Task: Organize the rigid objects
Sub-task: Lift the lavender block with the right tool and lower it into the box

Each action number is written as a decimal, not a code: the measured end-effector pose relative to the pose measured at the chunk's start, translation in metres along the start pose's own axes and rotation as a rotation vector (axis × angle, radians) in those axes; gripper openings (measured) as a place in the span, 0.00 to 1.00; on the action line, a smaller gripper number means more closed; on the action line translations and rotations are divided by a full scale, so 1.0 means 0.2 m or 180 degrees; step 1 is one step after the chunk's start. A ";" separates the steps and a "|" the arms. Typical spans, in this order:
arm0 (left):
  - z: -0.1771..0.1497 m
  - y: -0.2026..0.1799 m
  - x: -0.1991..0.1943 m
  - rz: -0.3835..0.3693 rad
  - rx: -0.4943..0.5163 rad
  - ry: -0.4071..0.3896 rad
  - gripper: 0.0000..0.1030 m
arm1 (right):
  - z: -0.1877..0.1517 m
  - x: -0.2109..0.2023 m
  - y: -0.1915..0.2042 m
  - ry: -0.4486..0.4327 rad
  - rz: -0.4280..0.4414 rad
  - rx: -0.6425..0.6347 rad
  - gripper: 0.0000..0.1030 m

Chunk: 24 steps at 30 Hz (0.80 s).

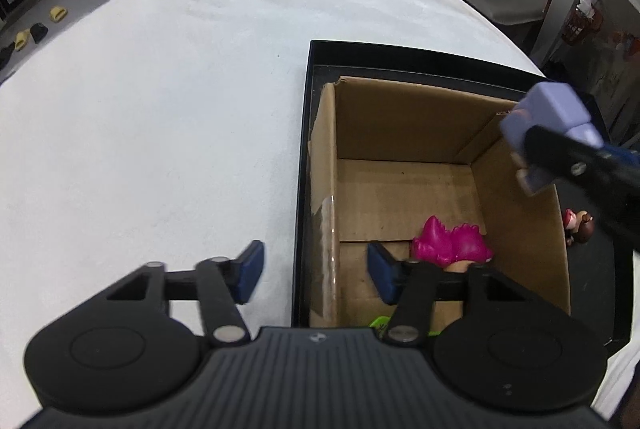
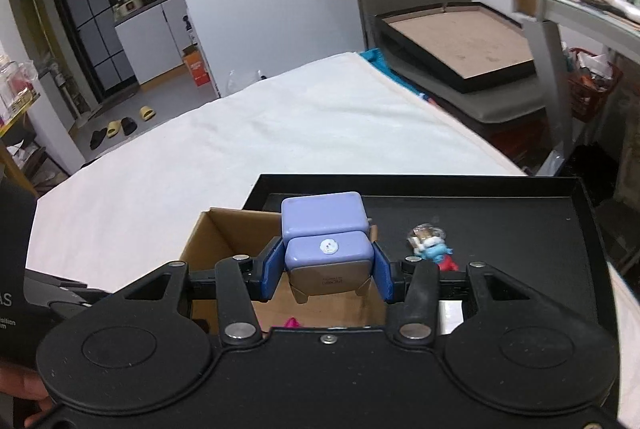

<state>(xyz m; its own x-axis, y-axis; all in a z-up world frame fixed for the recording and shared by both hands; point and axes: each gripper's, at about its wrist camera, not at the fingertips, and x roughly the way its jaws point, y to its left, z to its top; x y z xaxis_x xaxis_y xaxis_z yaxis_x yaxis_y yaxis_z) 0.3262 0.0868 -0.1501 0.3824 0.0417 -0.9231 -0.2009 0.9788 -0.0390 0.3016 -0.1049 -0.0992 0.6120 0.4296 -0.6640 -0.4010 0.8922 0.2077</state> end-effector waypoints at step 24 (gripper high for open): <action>0.02 0.04 0.09 -0.0157 -0.0076 0.0158 0.11 | -0.04 0.23 0.13 0.0124 0.0547 0.0080 0.45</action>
<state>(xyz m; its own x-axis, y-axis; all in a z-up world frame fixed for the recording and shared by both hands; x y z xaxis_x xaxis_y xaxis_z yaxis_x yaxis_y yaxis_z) 0.3355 0.0961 -0.1659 0.3472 -0.0172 -0.9376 -0.2047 0.9743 -0.0937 0.3134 -0.0630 -0.1298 0.5089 0.5708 -0.6444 -0.4800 0.8095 0.3381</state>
